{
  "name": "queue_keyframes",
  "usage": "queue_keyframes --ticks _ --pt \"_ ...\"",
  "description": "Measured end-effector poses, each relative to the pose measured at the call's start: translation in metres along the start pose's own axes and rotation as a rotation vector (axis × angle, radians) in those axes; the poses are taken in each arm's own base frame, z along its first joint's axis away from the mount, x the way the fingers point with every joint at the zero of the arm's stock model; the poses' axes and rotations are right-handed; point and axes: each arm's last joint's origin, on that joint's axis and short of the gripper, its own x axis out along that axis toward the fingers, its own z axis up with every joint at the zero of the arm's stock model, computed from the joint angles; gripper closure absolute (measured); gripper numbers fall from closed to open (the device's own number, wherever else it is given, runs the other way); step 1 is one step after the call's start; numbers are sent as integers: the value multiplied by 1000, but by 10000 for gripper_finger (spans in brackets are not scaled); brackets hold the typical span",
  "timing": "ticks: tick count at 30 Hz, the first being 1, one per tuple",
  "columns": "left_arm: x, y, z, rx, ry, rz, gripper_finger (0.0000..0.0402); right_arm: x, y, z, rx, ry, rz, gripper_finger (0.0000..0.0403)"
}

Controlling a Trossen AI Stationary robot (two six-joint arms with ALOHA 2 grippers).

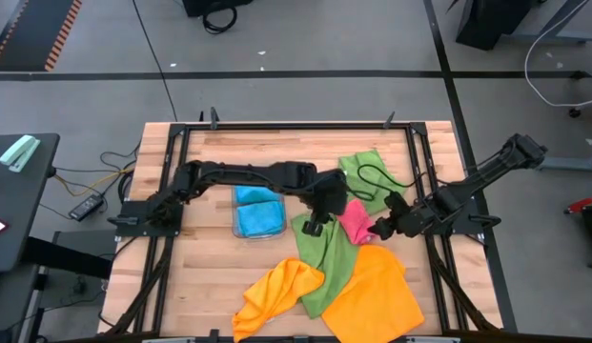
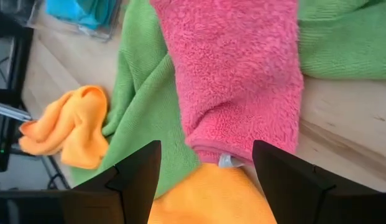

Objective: Fold microfiber towels
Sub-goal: Put the top pink towel into the transparent bin

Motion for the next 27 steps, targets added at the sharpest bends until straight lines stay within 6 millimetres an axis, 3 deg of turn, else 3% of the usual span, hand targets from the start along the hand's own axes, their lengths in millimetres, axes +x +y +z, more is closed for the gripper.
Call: queue_keyframes --ticks 5,9,12,20,27 --pt "27 -4 10 85 -104 38 231 -11 -7 3 83 24 0 141" --pt "53 -11 6 158 -75 78 198 -18 -12 5 162 46 10 141" --pt "61 -19 5 239 -50 82 167 -22 -12 6 197 52 39 141" --pt "96 -28 -1 406 2 170 72 -22 -12 6 183 47 35 141" --pt "133 -27 -19 549 145 326 56 -22 -12 6 162 44 43 141"
